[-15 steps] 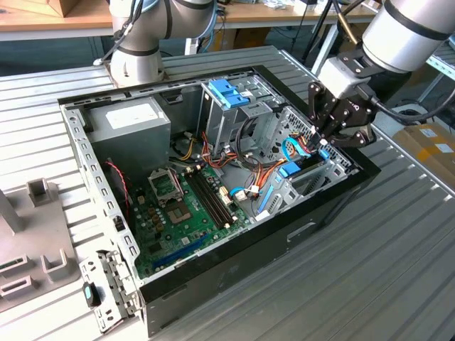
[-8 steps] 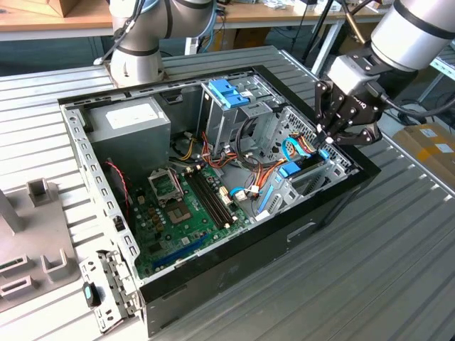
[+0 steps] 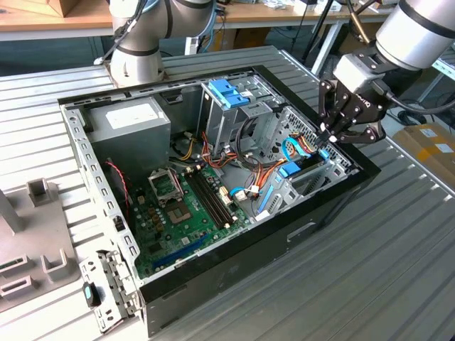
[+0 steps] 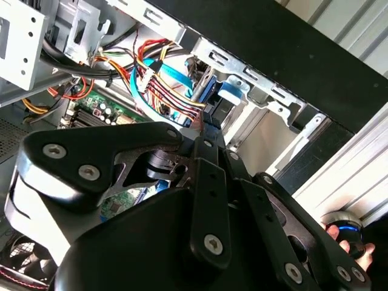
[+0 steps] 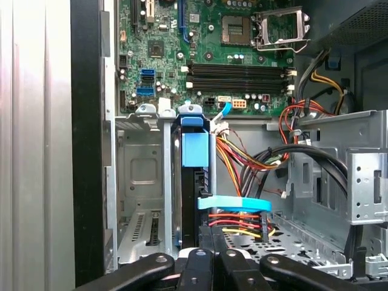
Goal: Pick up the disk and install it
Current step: 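Insert the second disk wire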
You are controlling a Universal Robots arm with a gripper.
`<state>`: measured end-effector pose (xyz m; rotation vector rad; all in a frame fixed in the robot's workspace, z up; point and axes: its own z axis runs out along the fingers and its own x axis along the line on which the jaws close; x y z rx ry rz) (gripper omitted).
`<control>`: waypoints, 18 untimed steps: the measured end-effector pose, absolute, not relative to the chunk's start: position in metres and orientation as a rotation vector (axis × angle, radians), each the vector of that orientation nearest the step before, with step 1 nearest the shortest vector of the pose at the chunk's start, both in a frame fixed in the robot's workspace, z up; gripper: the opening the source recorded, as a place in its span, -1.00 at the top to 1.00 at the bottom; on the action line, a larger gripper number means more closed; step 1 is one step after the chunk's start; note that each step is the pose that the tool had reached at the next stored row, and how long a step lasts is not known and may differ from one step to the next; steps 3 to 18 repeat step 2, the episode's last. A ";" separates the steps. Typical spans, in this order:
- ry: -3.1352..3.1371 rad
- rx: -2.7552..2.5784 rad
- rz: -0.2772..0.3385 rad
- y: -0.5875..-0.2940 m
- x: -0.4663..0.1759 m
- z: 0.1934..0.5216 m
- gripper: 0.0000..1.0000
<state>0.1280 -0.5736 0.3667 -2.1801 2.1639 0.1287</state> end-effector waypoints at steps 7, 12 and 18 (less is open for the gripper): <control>2.164 -2.180 0.129 -0.574 0.128 0.367 0.80; 2.164 -2.180 0.129 -0.574 0.128 0.367 0.80; 2.164 -2.180 0.129 -0.574 0.128 0.367 0.80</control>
